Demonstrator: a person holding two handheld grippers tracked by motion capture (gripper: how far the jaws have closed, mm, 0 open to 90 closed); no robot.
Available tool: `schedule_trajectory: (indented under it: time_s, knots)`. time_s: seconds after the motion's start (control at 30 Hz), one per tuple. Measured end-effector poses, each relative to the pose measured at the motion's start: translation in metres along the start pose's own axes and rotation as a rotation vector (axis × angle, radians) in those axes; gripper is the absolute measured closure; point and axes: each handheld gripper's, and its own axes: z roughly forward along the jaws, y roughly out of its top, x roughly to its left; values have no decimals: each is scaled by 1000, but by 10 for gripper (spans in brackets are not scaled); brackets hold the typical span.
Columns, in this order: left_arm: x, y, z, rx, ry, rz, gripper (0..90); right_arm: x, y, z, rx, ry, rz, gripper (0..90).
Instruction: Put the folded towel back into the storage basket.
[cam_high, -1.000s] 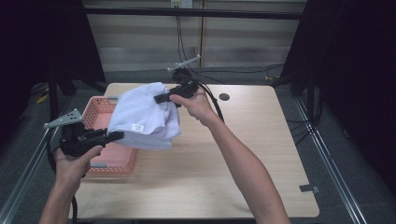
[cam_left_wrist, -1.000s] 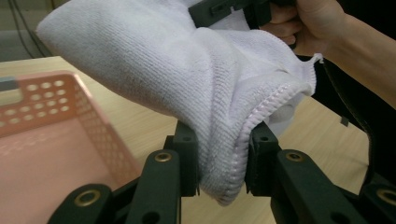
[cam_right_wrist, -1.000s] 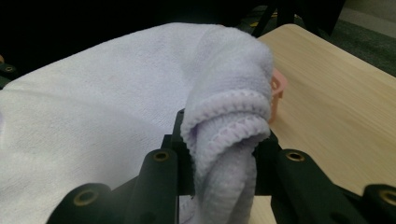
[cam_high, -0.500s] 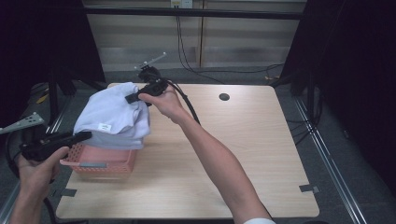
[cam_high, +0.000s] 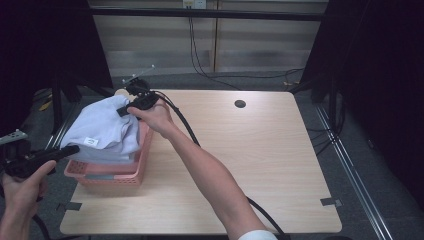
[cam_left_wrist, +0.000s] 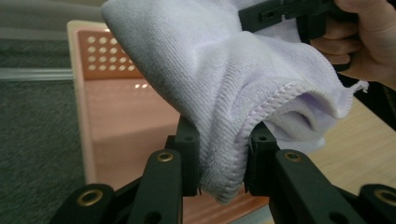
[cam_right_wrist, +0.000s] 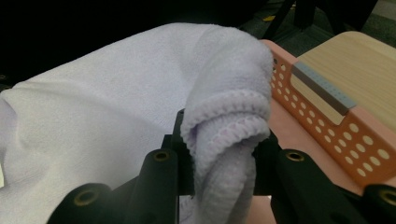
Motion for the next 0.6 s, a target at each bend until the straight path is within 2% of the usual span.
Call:
schedule_trajectory:
  time_s: [0.23,0.3,0.37,0.43,0.5,0.53,0.6]
  knots:
    - [15,-15,9,58,31,-30,722,-6,-18,26,18,-8,29,707]
    - [18,-20,14,92,56,-29,723,-7,-22,31,17,-11,28,708]
    - [22,-25,19,108,50,-38,722,-11,-28,35,26,-16,31,708]
    - [26,-29,25,119,54,-49,722,-16,-35,40,32,-15,53,708]
    - [26,-30,28,130,61,-46,722,-18,-41,45,42,-24,64,708]
    - [25,-31,33,154,79,-36,722,-20,-44,48,49,-31,70,708]
    - [24,-32,36,165,81,-27,722,-23,-48,52,55,-41,77,708]
